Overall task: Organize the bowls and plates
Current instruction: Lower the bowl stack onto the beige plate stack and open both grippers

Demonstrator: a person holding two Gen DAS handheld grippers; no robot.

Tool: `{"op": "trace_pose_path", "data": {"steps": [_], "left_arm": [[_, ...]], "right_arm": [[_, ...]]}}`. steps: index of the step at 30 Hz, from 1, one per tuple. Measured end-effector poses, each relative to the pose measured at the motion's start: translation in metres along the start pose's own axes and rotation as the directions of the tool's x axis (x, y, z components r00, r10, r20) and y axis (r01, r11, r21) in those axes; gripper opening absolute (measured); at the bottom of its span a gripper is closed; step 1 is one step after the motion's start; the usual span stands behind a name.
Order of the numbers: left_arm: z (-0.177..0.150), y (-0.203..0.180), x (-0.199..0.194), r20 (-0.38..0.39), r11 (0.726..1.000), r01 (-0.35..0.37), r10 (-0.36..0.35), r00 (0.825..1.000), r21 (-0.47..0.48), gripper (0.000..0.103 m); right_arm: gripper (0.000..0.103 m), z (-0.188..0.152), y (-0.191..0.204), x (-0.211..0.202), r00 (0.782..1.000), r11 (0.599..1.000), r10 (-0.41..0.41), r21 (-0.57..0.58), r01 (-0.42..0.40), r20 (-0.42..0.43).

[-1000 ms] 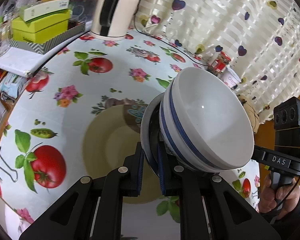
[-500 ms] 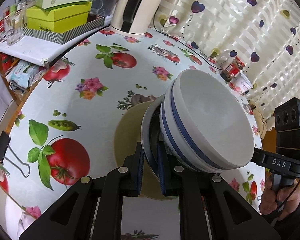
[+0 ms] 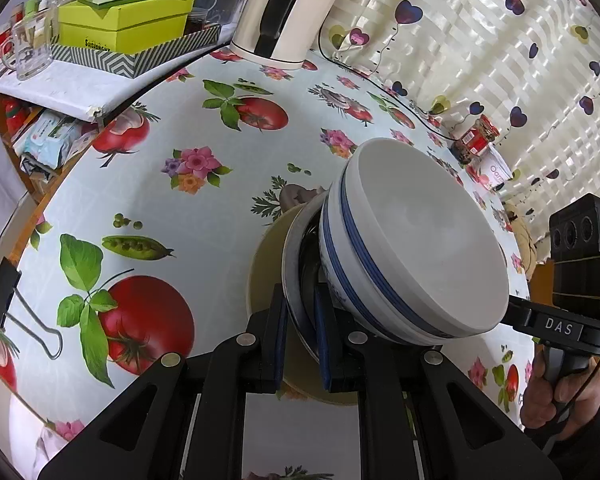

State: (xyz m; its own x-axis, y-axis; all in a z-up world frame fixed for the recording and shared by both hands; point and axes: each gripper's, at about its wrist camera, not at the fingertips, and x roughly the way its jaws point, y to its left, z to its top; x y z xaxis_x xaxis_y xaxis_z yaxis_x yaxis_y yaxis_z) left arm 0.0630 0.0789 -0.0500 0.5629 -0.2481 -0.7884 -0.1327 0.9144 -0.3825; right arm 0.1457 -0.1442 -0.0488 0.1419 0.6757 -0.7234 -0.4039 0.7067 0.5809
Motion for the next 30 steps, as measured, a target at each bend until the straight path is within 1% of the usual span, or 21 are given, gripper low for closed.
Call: {"op": "trace_pose_path", "data": {"steps": [7, 10, 15, 22, 27, 30], "left_arm": [[0.001, 0.001, 0.000, 0.001, 1.000, 0.007, -0.007, 1.000, -0.002, 0.013], [0.000, -0.003, 0.000, 0.003, 1.000, 0.002, -0.002, 1.000, 0.016, 0.014], [-0.001, -0.002, 0.000, 0.007, 1.000, 0.004, -0.004, 1.000, 0.011, 0.014], [-0.004, -0.001, -0.005, 0.018, 1.000, -0.014, 0.014, 1.000, 0.013, 0.015], [-0.005, -0.002, -0.011, 0.042, 0.999, -0.041, 0.040, 0.998, 0.022, 0.016], [-0.006, -0.003, -0.013, 0.045, 0.999, -0.046, 0.045, 0.998, 0.019, 0.016]], "right_arm": [[0.013, 0.002, 0.000, 0.000, 1.000, 1.000, -0.005, -0.004, 0.005, -0.005], [0.013, 0.003, 0.001, 0.001, 1.000, 1.000, -0.009, -0.011, 0.009, -0.010], [0.014, 0.002, 0.002, 0.000, 1.000, 0.999, -0.028, -0.023, 0.028, -0.013], [0.027, -0.003, 0.002, -0.005, 0.998, 0.997, -0.068, -0.039, 0.067, -0.010], [0.031, -0.008, 0.001, -0.012, 0.996, 0.995, -0.088, -0.045, 0.088, 0.003], [0.034, -0.011, 0.000, -0.015, 0.996, 0.995, -0.090, -0.042, 0.090, 0.006]]}}
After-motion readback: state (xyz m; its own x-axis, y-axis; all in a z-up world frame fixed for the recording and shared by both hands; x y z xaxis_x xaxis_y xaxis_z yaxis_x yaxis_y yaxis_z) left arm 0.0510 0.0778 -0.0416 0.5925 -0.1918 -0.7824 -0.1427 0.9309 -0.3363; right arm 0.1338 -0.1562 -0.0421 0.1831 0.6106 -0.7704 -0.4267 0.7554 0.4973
